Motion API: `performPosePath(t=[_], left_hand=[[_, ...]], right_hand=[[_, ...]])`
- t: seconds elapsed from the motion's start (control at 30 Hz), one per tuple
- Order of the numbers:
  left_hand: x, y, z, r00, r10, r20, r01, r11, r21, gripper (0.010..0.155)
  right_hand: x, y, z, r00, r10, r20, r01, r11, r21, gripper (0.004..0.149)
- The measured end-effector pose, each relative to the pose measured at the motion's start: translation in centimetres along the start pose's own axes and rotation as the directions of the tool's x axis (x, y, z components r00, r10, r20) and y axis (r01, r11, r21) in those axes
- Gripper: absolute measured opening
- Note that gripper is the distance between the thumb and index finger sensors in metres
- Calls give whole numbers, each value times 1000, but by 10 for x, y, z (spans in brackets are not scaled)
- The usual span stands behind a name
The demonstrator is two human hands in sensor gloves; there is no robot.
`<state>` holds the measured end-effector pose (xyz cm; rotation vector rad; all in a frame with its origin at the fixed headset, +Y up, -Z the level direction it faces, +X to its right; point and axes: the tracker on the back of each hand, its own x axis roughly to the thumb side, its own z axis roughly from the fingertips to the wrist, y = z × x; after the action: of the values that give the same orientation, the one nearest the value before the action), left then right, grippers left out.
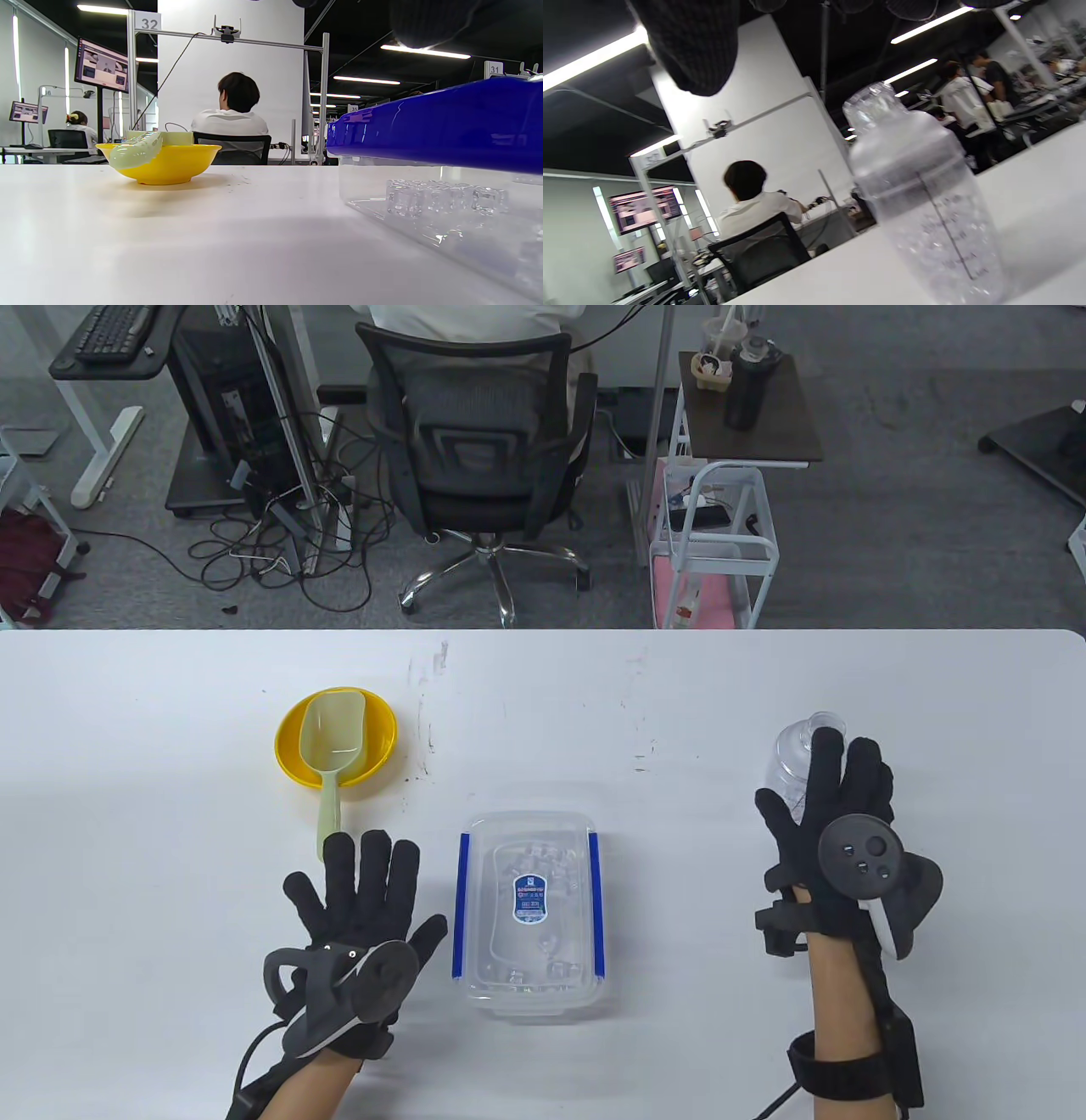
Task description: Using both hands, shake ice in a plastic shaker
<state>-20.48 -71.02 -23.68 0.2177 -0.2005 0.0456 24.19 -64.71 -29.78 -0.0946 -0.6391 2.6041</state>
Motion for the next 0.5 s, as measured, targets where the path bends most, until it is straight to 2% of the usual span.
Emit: performPosePath(t=[0.13, 0.27, 0.5], left_hand=[[-1, 0, 1, 1000, 0, 16, 0, 1000, -2, 84], [-4, 1, 2, 1000, 14, 10, -13, 1000, 0, 84], [-5, 1, 3, 1000, 24, 15, -24, 1000, -9, 84]], right_hand=[[29, -10, 27, 984, 46, 171, -44, 999, -17, 104], [50, -5, 55, 944, 105, 314, -99, 994, -35, 102], [58, 19, 85, 909, 174, 378, -185, 983, -6, 104]])
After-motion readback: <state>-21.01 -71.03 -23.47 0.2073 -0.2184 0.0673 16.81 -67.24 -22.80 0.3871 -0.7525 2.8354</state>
